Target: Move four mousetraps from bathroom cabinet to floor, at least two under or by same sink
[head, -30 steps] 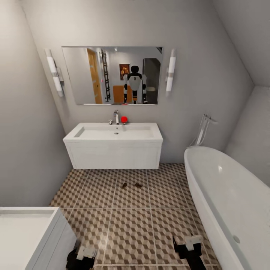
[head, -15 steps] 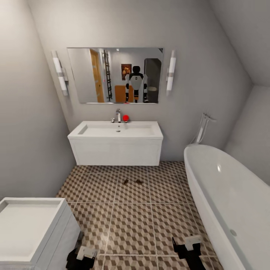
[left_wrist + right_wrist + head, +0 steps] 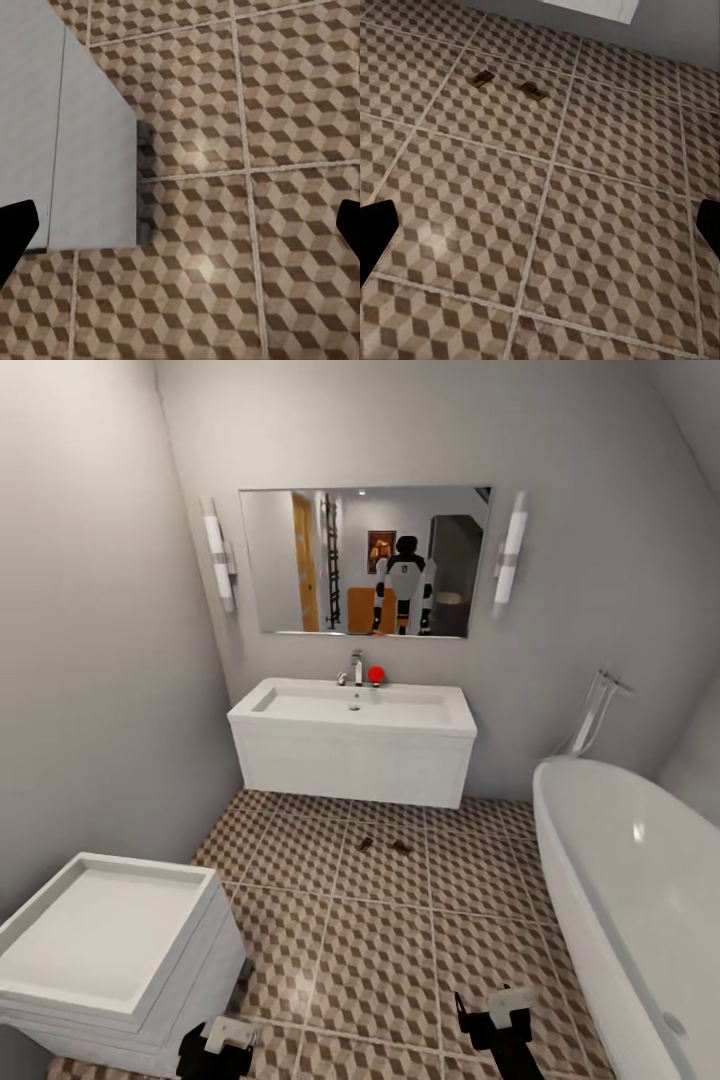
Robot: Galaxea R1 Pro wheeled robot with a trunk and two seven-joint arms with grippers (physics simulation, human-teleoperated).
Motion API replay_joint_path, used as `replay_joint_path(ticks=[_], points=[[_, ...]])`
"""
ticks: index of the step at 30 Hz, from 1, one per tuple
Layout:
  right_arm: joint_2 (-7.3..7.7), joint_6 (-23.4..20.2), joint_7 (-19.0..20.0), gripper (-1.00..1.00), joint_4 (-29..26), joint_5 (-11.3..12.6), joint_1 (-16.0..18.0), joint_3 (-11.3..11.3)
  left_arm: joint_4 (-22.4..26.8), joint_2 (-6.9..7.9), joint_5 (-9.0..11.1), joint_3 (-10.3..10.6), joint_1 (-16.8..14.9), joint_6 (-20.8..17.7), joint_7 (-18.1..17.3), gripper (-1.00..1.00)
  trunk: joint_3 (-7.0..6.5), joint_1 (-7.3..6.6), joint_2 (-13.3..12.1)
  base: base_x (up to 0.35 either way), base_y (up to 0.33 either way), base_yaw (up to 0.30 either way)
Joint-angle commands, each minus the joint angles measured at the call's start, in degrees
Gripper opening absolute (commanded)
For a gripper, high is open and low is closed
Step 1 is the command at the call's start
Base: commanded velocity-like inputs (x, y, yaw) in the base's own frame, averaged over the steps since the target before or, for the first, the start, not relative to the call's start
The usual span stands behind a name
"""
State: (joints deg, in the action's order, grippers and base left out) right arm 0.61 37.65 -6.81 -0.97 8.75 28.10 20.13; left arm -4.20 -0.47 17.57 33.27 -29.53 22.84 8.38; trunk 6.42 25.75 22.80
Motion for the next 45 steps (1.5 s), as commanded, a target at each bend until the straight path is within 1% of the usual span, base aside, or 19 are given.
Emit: replay_joint_path(ticks=[1,45], points=[[0.01,0.1,-0.1,1.00,0.0,0.5,0.0,0.5,-0.2,-0.05,0.4,0.5,-0.1,0.3,0.1,1.00,0.12,0.03,0.1,0.000,0.000,0.285],[-0.08,0.1,-0.1,1.00,0.0,0.5,0.0,0.5,-0.2,-0.14,0.4,0.5,-0.1,0.3,0.1,1.00,0.12,0.03,0.1,0.000,0.000,0.286]])
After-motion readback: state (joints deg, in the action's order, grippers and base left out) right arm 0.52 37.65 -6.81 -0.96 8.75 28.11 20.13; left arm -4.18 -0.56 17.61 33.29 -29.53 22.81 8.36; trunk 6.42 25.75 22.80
